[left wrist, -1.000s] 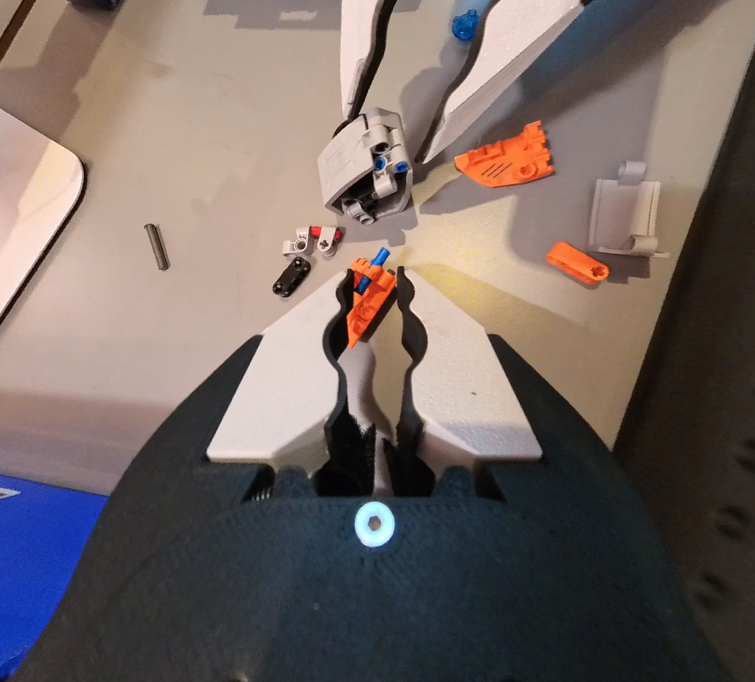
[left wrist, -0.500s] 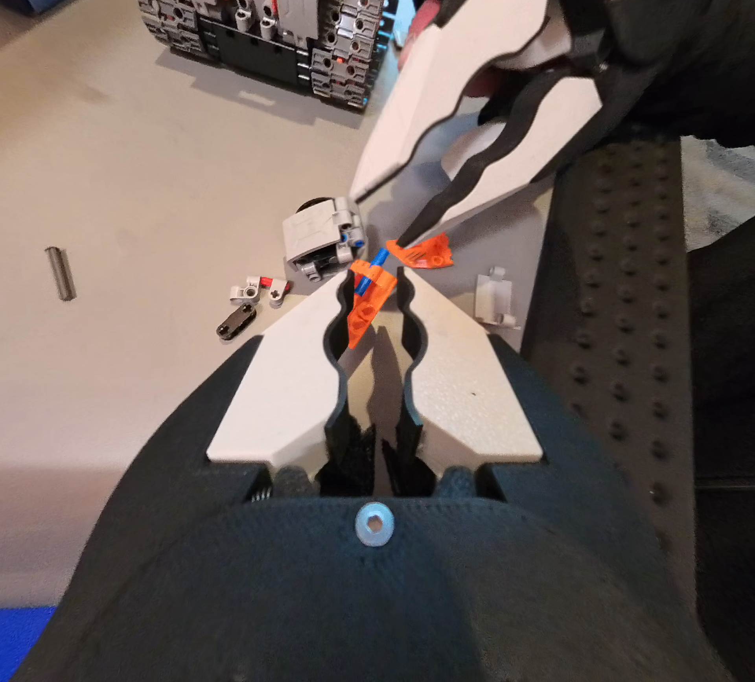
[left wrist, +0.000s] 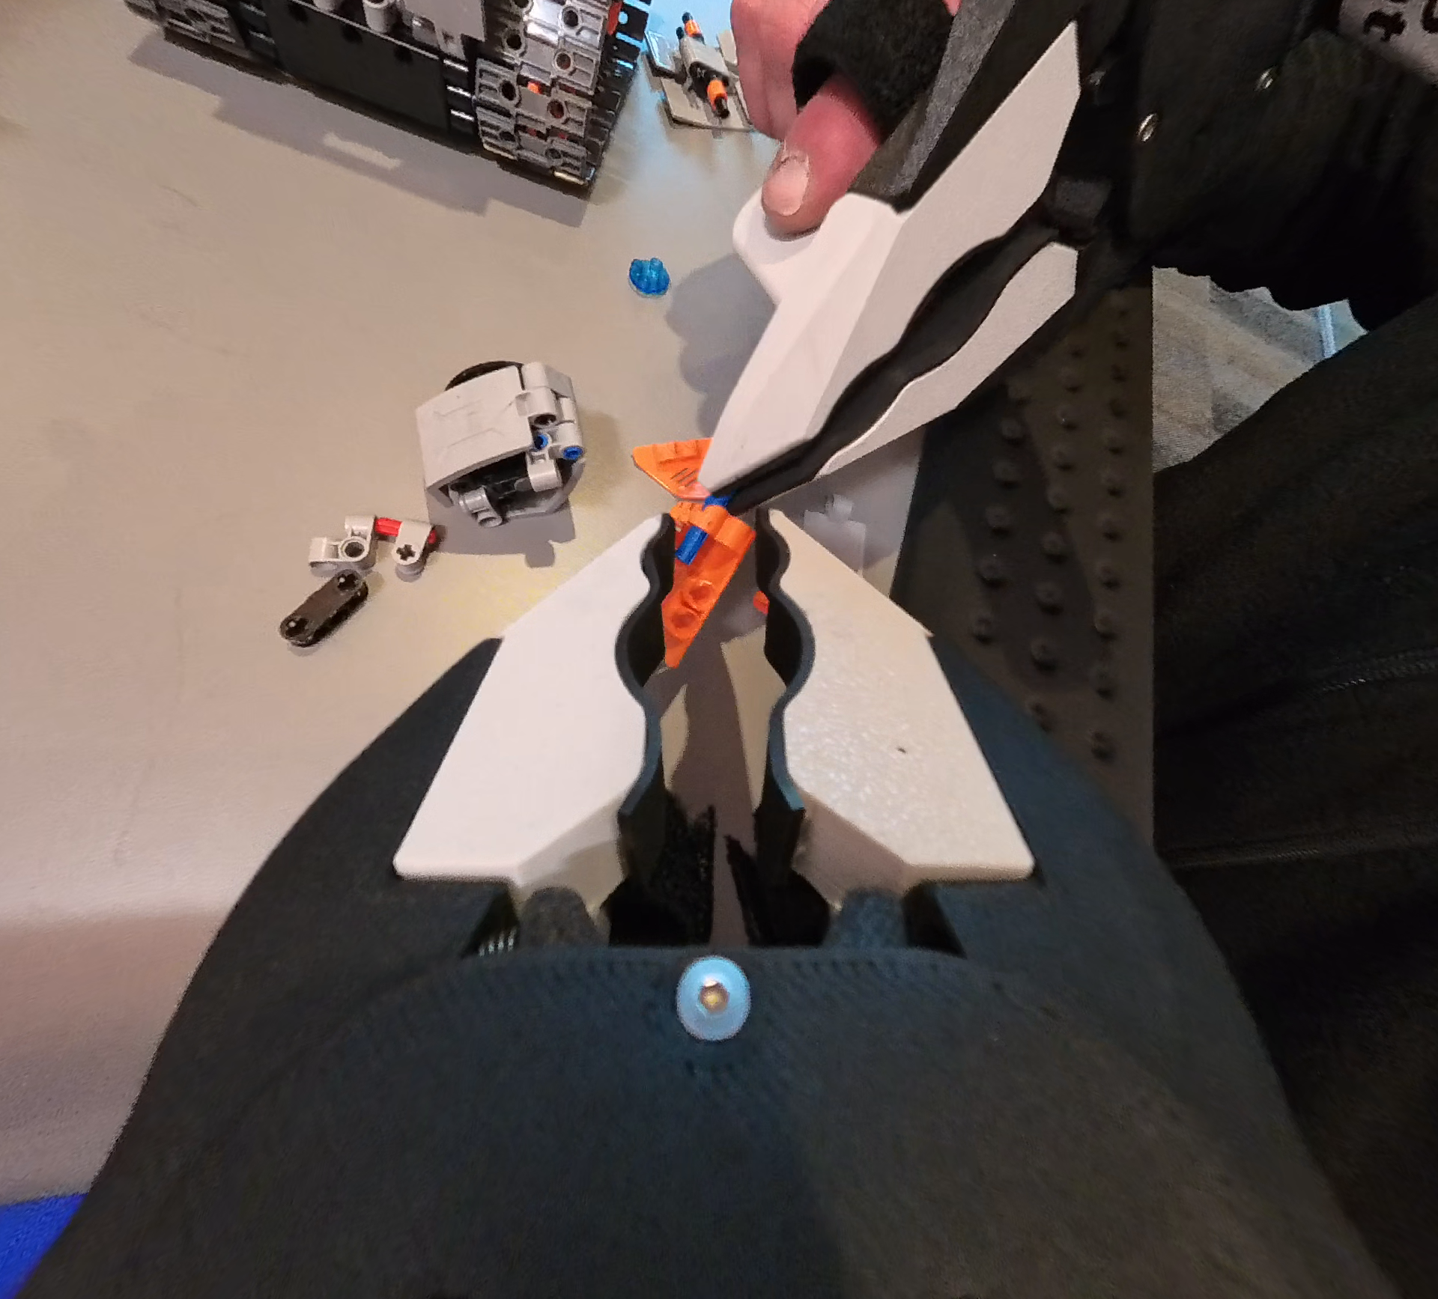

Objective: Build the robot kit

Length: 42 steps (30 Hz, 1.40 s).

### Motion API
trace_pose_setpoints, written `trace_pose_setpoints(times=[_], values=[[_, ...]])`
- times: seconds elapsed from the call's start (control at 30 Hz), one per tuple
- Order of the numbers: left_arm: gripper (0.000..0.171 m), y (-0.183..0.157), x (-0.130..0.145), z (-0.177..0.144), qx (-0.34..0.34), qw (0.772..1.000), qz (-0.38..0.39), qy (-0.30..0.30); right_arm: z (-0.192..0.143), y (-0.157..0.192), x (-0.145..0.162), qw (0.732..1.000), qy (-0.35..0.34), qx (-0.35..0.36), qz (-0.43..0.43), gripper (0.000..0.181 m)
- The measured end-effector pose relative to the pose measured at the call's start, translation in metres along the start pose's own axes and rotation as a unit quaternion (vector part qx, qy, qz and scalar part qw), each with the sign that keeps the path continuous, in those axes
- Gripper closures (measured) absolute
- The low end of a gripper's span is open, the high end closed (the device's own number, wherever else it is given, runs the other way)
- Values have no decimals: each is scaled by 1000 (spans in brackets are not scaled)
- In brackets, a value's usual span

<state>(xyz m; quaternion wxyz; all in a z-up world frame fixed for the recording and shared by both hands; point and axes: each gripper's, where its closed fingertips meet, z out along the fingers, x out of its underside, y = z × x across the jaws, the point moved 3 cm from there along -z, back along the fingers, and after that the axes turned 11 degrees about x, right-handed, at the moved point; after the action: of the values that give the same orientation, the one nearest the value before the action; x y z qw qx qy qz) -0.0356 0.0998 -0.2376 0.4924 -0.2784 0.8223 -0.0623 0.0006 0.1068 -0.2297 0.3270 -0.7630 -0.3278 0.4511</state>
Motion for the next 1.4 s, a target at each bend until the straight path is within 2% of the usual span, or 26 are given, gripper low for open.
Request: trace_pose_setpoints(times=[0.17,0.4,0.6,1.0,1.4], values=[[154,-8,8,1,13,1000,-4,0,-1,9,-7,1000,-9,-26,9,180],[154,-13,11,-2,36,998,-9,-41,-4,9,-11,998,-27,-40,39,180],[149,-13,13,-3,46,998,-1,-49,-1,8,-9,995,-36,-51,80,180],[151,-9,9,-7,50,996,13,-71,-1,-3,-4,973,-70,-82,203,180],[158,-7,6,-8,44,996,22,-79,-3,-9,-4,958,-90,-97,256,180]])
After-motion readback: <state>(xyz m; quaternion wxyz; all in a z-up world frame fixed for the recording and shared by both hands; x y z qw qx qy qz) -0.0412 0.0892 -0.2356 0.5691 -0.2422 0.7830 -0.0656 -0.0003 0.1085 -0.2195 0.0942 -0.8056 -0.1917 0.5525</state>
